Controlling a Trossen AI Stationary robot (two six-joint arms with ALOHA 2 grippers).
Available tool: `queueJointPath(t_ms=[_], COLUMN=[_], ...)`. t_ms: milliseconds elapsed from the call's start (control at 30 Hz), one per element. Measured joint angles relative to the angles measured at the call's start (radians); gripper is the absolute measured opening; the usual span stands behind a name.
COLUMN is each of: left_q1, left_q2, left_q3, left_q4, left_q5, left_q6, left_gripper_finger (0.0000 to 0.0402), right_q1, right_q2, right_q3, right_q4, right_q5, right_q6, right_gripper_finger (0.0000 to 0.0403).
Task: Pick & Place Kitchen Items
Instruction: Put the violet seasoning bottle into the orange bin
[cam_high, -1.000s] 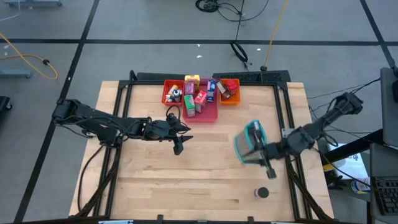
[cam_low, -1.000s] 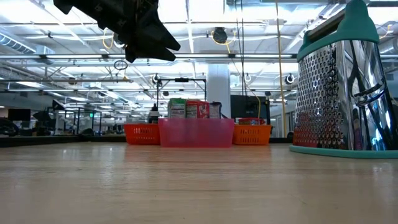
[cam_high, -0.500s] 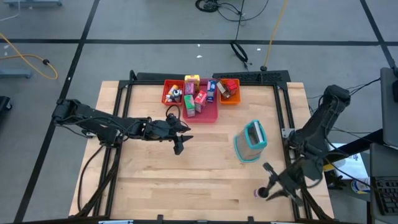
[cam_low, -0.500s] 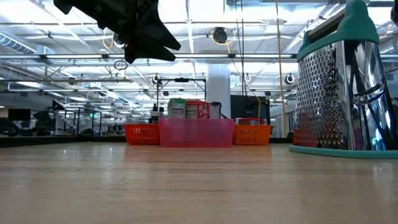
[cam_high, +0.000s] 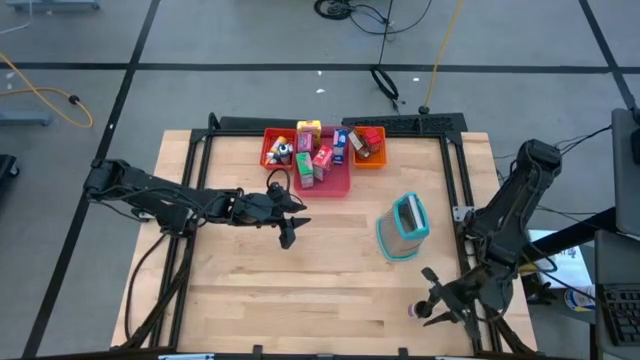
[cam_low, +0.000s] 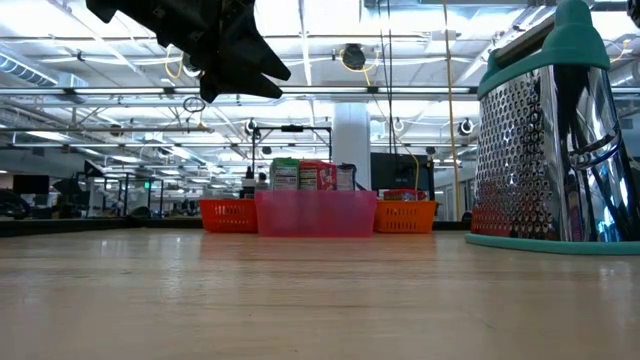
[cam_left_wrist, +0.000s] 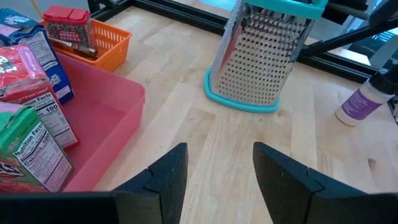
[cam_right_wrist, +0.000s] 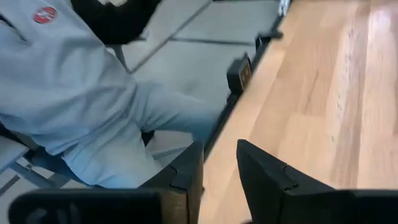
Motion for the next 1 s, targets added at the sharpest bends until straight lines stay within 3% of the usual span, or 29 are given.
queueJointPath(t_ms=[200,500,633,1000], left_q1=[0.0,0.0,0.0,0.0], left_q2=[0.0,0.0,0.0,0.0], left_q3=[0.0,0.0,0.0,0.0], left_q4=[0.0,0.0,0.0,0.0], left_q5=[0.0,0.0,0.0,0.0], left_q6=[0.0,0.0,0.0,-0.003], left_gripper_finger=[0.0184,0.0184,0.0184,0.0184], right_q1=[0.0,0.0,-0.001,-0.001], right_q2=[0.015,0.014,0.014,0.014], right_q3=[0.0,0.0,0.0,0.0], right_q4=[-0.078,-0.122,-0.138,-0.216], right_q5=[0.0,0.002,0.057,0.075], right_q6=[0.098,0.115,0.116,0.202], right_gripper_finger=[0.0125,0.0178,0.019,0.0212])
